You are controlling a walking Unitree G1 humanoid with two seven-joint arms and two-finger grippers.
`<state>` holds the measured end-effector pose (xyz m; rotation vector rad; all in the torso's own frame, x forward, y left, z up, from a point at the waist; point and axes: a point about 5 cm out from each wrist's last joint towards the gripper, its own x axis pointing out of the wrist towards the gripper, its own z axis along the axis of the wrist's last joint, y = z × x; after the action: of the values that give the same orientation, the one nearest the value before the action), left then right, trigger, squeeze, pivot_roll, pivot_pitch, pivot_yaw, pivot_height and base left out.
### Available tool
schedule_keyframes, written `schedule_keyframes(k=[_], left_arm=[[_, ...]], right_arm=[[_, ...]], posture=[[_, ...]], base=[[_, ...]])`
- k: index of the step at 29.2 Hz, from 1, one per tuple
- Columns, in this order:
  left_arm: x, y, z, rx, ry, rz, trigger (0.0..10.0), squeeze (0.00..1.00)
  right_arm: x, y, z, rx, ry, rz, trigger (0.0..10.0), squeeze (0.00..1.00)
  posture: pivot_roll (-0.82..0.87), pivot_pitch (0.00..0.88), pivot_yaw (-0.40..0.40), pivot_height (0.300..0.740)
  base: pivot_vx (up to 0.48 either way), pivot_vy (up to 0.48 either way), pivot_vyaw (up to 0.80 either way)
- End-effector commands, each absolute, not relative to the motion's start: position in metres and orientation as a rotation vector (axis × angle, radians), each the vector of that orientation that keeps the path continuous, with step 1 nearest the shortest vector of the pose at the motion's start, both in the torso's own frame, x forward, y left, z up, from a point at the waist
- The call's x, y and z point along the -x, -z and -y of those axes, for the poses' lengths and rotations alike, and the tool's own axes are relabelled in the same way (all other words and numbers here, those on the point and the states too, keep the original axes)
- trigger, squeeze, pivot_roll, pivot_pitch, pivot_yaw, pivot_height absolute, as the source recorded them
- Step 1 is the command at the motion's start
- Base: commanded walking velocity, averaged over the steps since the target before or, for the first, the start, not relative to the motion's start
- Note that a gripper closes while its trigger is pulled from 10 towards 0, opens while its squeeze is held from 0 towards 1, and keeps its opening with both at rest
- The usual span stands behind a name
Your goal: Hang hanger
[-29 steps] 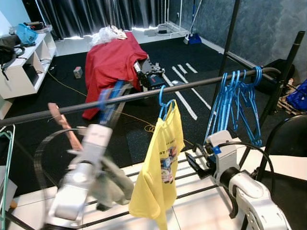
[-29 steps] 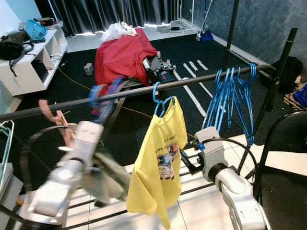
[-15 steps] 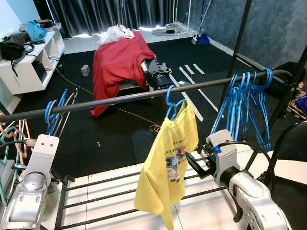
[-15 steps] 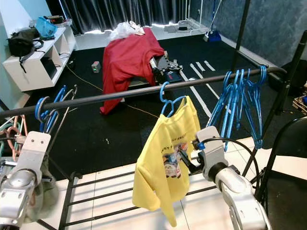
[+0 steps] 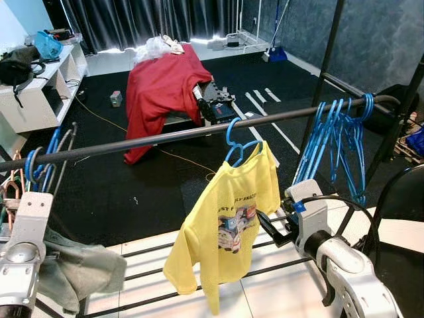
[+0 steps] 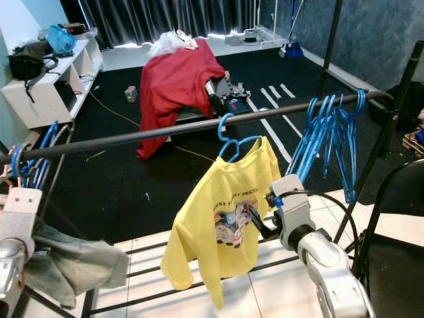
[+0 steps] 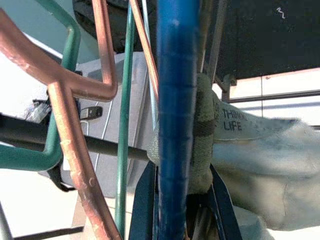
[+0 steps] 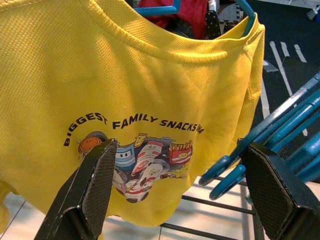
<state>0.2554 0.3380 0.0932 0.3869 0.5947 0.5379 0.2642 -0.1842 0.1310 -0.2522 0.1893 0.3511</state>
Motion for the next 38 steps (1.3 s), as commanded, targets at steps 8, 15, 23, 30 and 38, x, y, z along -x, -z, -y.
schedule_keyframes(k=[8,15,23,30,38], left_arm=[[-0.247,-0.093,-0.328,-0.314,-0.459,-0.591,0.0,0.00],[-0.230,-0.100,-0.240,-0.321,0.111,-0.597,0.0,0.00],[-0.227,-0.104,-0.236,-0.362,0.165,-0.616,4.7,0.00],[-0.242,-0.115,-0.231,-0.362,0.165,-0.538,4.5,0.00],[-0.239,-0.155,-0.278,-0.458,0.207,-0.445,3.7,0.00]], right_arm=[[-0.264,-0.130,0.181,0.250,-0.358,-0.192,10.0,0.00],[-0.264,-0.128,0.182,0.252,-0.366,-0.199,10.0,0.00],[-0.265,-0.128,0.181,0.251,-0.369,-0.201,10.0,0.00],[-0.264,-0.134,0.177,0.206,-0.418,-0.171,10.0,0.00],[-0.264,-0.149,0.178,0.163,-0.507,-0.134,10.0,0.00]], posture=[[-0.15,0.022,0.077,0.740],[-0.14,0.018,0.076,0.740],[-0.13,0.017,0.074,0.740],[-0.14,0.019,0.080,0.740],[-0.15,0.018,0.080,0.740]], base=[[0.000,0.000,0.00],[0.000,0.000,0.00],[0.000,0.000,0.00],[0.000,0.000,0.00],[0.000,0.000,0.00]])
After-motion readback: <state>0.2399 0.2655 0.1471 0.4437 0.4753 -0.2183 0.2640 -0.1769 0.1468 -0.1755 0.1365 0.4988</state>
